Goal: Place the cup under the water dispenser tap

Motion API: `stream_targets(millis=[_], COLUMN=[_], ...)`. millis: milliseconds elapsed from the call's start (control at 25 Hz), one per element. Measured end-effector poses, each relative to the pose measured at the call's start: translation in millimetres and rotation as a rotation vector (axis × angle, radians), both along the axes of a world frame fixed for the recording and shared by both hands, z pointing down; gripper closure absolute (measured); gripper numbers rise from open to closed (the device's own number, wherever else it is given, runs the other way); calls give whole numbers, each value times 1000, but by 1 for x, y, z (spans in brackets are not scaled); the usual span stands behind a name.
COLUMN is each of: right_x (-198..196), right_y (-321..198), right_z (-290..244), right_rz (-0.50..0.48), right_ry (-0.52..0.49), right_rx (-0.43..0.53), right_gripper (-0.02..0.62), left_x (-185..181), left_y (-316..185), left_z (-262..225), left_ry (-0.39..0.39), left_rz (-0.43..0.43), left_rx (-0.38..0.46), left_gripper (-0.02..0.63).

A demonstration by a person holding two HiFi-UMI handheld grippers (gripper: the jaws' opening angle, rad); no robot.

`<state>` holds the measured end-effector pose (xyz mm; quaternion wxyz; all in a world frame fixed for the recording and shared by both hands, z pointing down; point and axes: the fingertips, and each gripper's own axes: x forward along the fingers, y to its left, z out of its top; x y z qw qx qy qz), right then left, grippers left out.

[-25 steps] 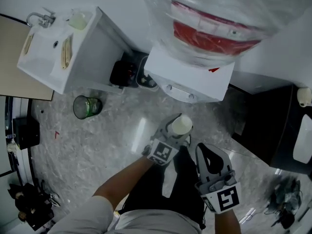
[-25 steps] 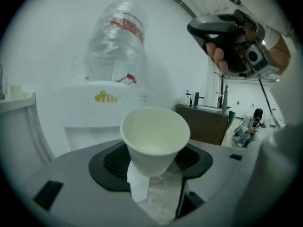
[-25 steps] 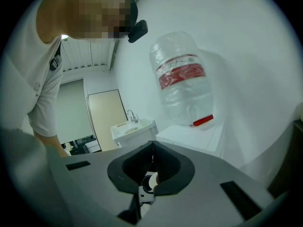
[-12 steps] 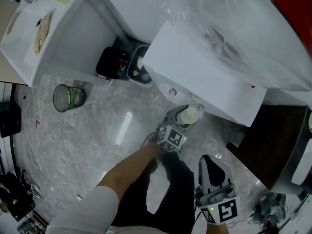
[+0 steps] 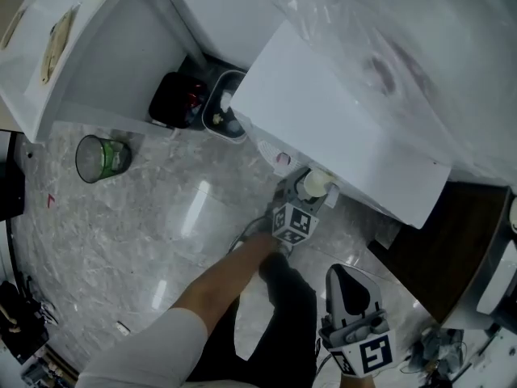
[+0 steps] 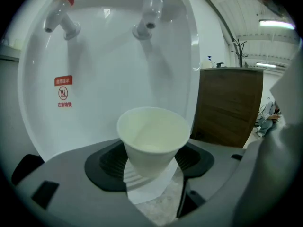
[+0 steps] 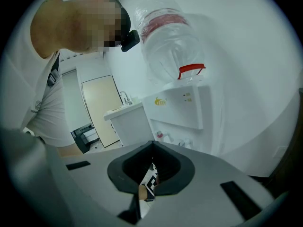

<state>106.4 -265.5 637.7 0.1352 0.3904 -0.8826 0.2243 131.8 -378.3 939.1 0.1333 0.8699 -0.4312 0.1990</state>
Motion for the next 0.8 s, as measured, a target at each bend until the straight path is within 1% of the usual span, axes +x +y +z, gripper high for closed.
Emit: stream_targets(millis=[120, 240, 480, 640, 720, 800], right_x=[2, 1, -8, -10, -11, -11], right_y=[1, 2, 6, 11, 12, 15], right_z=[0, 1, -13, -30, -41, -56], right_rz=[-5, -12, -38, -23, -6, 11], right_ry=[1, -1, -12, -23, -14, 1], right_rx=[-12, -23, -36, -42, -38, -31], right_gripper=[581, 581, 581, 581, 581, 581], left_x=[2, 0, -11, -21, -26, -31], left_y=[-5, -8, 8, 39, 60, 79], left_z=[4, 5, -13, -45, -71, -109], left_ry=[-20, -23, -25, -28, -26, -12], left_rz=[-7, -11, -1, 19, 42, 66], left_rx=[-6, -18, -42, -62, -75, -80], left_gripper=[301, 284, 258, 258, 258, 258])
